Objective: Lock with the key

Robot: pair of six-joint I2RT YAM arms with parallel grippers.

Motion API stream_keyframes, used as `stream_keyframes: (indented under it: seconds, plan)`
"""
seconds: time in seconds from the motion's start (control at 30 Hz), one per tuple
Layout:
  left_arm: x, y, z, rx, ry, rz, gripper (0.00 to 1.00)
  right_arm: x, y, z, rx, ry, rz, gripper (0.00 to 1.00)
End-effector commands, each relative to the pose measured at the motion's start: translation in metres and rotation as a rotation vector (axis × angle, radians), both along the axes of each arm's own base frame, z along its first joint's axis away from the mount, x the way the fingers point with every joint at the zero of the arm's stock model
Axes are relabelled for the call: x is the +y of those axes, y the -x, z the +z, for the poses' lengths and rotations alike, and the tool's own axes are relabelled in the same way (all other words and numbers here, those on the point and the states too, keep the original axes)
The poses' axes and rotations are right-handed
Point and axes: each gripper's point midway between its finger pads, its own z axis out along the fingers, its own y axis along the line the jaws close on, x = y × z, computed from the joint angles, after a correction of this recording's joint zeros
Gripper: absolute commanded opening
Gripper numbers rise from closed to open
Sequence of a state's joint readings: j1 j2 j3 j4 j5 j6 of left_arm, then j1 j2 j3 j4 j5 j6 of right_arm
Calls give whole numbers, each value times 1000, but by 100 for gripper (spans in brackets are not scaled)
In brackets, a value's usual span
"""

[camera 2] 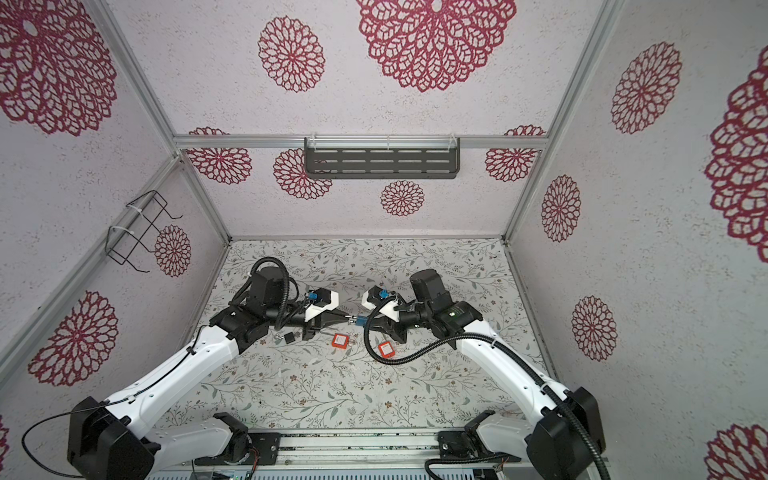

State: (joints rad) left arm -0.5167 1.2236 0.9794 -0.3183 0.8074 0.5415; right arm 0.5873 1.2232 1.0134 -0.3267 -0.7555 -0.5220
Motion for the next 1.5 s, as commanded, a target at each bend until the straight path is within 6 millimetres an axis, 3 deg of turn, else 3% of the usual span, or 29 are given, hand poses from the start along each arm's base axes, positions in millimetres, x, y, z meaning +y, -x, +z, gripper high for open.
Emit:
stream_keyframes:
  seconds: [0.0, 0.2, 0.67, 1.47]
  plan:
    - [-4, 10, 3, 5, 25, -47, 0, 8, -8, 42, -168, -126, 16, 2]
    - [-8, 10, 2, 10, 35, -59, 0, 11, -8, 30, -147, -101, 42, 2]
    - [-13, 11, -10, 71, 41, -83, 0, 15, -9, 31, -316, -130, 111, 0]
    - [-32, -2, -24, 108, 45, -145, 0, 31, -26, 65, -354, -204, 108, 0]
